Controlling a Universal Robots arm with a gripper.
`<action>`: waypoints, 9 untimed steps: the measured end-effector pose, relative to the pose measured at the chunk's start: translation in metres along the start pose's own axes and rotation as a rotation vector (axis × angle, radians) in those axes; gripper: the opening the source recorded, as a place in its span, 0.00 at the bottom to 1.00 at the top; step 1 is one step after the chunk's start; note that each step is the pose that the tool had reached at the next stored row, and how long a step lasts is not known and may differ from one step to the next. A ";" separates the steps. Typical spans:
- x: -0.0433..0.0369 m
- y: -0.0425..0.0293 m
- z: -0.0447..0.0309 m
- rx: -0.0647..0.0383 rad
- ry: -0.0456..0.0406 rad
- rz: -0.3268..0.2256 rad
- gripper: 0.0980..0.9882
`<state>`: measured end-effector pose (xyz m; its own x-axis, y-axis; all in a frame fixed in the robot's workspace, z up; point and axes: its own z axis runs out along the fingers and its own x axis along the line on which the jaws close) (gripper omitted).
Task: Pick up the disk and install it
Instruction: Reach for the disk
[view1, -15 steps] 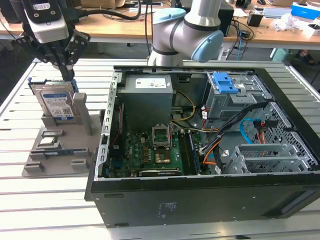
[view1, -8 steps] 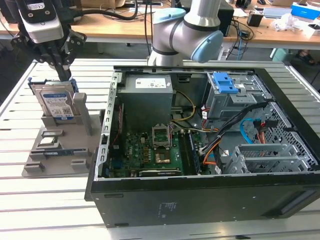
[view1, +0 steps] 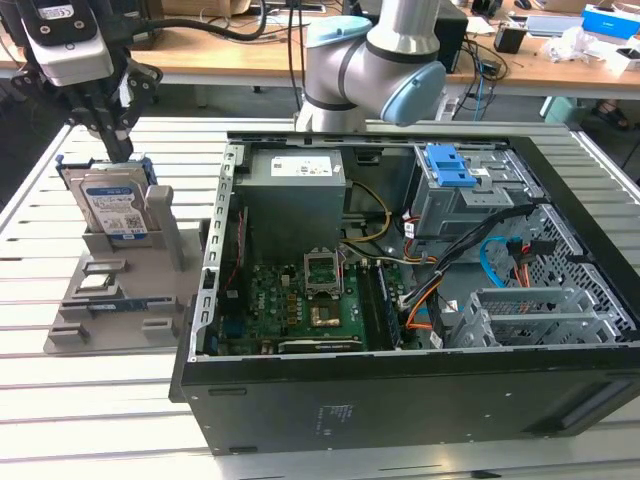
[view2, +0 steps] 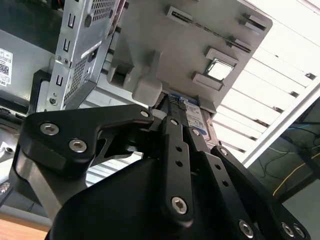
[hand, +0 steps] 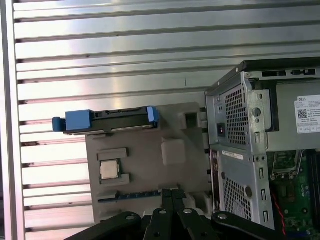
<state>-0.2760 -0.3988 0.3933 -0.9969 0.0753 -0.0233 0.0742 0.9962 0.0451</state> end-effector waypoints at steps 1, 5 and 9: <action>0.0009 -0.0001 0.0000 0.000 0.0000 0.000 0.01; 0.0045 -0.0003 -0.0001 0.000 0.0001 0.000 0.01; 0.0094 -0.0007 -0.0002 0.000 0.0000 0.000 0.01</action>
<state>-0.2854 -0.3989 0.3933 -0.9969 0.0753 -0.0233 0.0742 0.9962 0.0451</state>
